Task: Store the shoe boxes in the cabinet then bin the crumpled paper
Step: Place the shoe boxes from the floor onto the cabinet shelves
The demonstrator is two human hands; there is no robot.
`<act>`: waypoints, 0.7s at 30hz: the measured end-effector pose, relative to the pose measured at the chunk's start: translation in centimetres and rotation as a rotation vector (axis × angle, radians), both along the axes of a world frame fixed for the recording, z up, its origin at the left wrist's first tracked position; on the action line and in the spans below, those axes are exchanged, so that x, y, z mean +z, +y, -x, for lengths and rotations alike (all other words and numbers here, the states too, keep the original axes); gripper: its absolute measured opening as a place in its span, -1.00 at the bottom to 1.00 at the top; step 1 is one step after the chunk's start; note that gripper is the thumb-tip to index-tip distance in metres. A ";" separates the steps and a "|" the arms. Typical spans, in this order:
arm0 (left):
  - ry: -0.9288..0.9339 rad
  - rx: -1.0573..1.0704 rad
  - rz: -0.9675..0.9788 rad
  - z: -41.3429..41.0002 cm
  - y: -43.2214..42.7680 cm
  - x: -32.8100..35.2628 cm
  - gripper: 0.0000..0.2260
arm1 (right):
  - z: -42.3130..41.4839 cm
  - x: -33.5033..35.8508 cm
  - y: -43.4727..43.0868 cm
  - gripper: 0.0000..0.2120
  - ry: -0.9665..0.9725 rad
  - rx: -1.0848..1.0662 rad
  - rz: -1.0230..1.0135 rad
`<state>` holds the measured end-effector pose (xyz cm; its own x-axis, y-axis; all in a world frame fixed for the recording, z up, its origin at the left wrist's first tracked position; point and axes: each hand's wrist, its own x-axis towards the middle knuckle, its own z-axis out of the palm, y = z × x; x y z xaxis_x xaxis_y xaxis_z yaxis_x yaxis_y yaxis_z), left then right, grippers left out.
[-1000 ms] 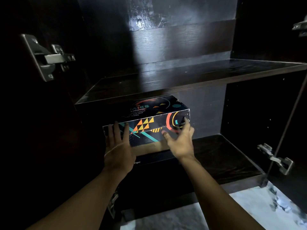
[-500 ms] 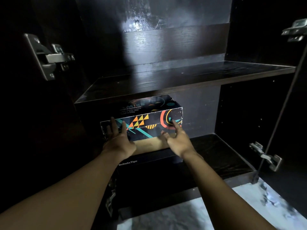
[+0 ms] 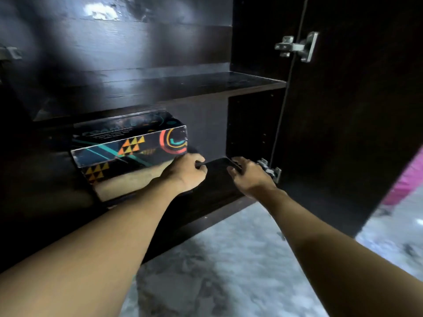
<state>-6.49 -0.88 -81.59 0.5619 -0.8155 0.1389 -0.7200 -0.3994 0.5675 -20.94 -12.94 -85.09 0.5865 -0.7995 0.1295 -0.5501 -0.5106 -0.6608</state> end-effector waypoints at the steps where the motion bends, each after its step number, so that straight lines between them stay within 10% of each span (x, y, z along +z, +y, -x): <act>1: -0.008 -0.061 -0.002 1.5 -0.5 -0.1 -0.74 | 2.1 0.2 0.1 -0.56 0.032 -0.027 0.028; 21: 0.138 -1.111 0.010 40.2 -7.6 0.1 -0.76 | 41.0 -0.6 15.7 -0.60 0.107 -1.011 0.072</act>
<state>-46.71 -8.51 -81.49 -0.4668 -0.8730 0.1414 -0.6041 0.4316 0.6700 -61.91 2.77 -85.65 -0.3476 -0.9195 0.1836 -0.8003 0.1889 -0.5691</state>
